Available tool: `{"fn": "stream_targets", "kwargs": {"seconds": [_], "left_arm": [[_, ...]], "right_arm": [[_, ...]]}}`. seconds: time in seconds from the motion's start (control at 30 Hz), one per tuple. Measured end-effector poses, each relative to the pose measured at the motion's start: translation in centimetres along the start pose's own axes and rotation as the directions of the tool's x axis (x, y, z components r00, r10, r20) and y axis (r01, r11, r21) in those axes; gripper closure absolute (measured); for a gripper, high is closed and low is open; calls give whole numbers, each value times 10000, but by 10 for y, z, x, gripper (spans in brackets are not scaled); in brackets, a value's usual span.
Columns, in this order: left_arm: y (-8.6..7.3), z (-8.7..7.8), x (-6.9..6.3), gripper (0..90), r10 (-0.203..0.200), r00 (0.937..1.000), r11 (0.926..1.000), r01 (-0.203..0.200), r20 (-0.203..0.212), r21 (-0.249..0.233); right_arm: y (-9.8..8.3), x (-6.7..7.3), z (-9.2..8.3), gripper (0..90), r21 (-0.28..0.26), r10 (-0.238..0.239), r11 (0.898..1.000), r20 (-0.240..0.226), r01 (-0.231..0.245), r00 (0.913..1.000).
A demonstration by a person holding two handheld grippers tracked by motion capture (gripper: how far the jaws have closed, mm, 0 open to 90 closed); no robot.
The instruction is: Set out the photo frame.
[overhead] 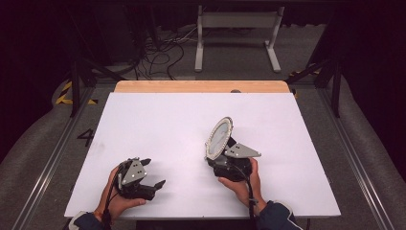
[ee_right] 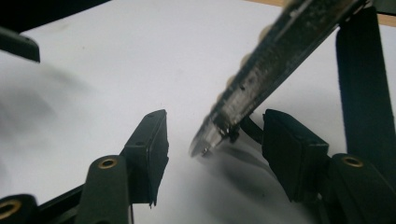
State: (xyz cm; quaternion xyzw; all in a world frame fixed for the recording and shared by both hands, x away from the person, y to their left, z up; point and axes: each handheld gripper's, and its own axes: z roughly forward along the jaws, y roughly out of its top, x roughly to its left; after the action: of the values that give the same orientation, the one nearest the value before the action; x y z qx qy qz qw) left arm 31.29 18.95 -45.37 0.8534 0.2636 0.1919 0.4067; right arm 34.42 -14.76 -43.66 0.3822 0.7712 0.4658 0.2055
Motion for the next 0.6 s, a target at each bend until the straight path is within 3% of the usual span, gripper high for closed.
{"fn": "stream_targets", "kwargs": {"seconds": [0.13, 0.23, 0.3, 0.43, 0.6], "left_arm": [[-4, -4, -2, 136, -53, 9997, 9999, 56, -231, 93], [-7, -7, -3, 136, -174, 9994, 9997, 178, -291, 153], [-9, -7, -3, 137, -202, 9994, 9997, 206, -276, 141], [-10, -8, -3, 138, -200, 9993, 9995, 207, -315, 248], [-10, -6, -4, 138, -164, 9995, 9995, 170, -252, 255]], "right_arm": [[2, 0, 9, 412, -178, 289, 9994, 349, -283, 9990], [3, -2, 15, 426, -199, 777, 9969, 696, -765, 9945], [4, -3, 18, 455, -278, 1009, 9947, 619, -993, 9930], [5, -2, 22, 502, -212, 901, 9958, 764, -887, 9930], [5, -5, 21, 524, -113, 929, 9957, 574, -924, 9940]]}}
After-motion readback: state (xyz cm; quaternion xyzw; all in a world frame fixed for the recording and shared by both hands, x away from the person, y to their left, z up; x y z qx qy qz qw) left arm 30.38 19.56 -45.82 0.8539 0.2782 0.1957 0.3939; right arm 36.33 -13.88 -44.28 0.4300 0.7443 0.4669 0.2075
